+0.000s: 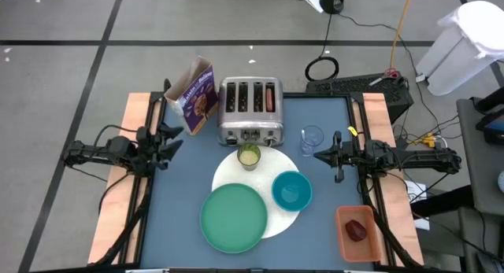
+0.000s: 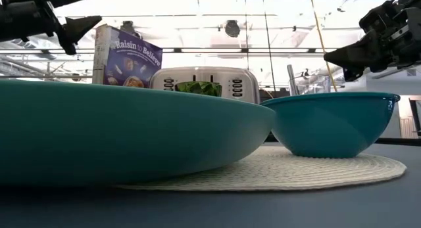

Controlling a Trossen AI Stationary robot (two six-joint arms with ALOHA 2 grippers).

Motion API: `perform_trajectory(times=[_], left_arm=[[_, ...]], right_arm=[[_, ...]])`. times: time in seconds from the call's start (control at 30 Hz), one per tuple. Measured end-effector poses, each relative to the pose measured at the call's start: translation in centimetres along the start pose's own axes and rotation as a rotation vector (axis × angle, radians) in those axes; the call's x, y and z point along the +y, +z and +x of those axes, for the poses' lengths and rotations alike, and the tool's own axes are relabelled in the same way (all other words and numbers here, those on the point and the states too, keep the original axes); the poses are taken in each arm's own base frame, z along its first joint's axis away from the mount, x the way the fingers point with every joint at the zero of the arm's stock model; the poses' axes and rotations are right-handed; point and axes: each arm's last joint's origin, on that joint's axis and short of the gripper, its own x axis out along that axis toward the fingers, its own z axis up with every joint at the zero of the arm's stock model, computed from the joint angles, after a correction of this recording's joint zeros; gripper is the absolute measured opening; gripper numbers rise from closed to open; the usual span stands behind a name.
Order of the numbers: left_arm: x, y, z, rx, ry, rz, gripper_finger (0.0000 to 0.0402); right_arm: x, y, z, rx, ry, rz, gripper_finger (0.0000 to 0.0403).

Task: Arrange a breakfast setting
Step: Pour the cereal into the blue bowl

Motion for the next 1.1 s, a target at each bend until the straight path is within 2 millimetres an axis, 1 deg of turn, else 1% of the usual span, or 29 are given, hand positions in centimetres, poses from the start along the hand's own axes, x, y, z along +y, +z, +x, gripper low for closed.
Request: perform_trajectory(times=[0.13, 0.27, 0.37, 0.5, 0.63, 0.73, 0.87, 0.97, 1.1], left_arm=[[0.38, 0.03, -0.02, -0.012, 0.130, 0.048, 0.0285], [0.53, -0.12, -0.04, -0.001, 0.177, 0.044, 0.0285], [0.54, -0.13, -0.04, 0.001, 0.179, 0.052, 0.0285], [0.54, -0.12, -0.04, 0.005, 0.179, 0.113, 0.0285], [0.50, -0.08, -0.04, -0.001, 0.168, 0.089, 0.0285], [0.41, -0.09, -0.02, 0.006, 0.135, 0.142, 0.0285], [0.46, -0.04, -0.03, 0.005, 0.155, 0.188, 0.0286], [0.58, -0.02, -0.05, 0.006, 0.198, 0.224, 0.0300], [0.62, -0.01, -0.06, 0.012, 0.213, 0.279, 0.0345]], right_arm=[[0.00, -0.01, 0.00, 0.000, 0.000, 0.008, 0.0006], [0.00, -0.01, 0.00, 0.000, 0.000, 0.047, 0.0006], [0.00, -0.01, 0.00, 0.000, 0.000, 0.076, 0.0006], [0.00, -0.01, 0.00, 0.000, 0.000, 0.088, 0.0006], [0.00, 0.00, 0.00, 0.000, 0.000, 0.087, 0.0006], [0.00, -0.01, 0.00, 0.000, 0.000, 0.087, 0.0006], [0.00, 0.00, 0.00, 0.000, 0.000, 0.087, 0.0006], [0.00, 0.00, 0.00, 0.000, 0.000, 0.087, 0.0006], [0.00, -0.01, 0.00, 0.000, 0.000, 0.087, 0.0006]])
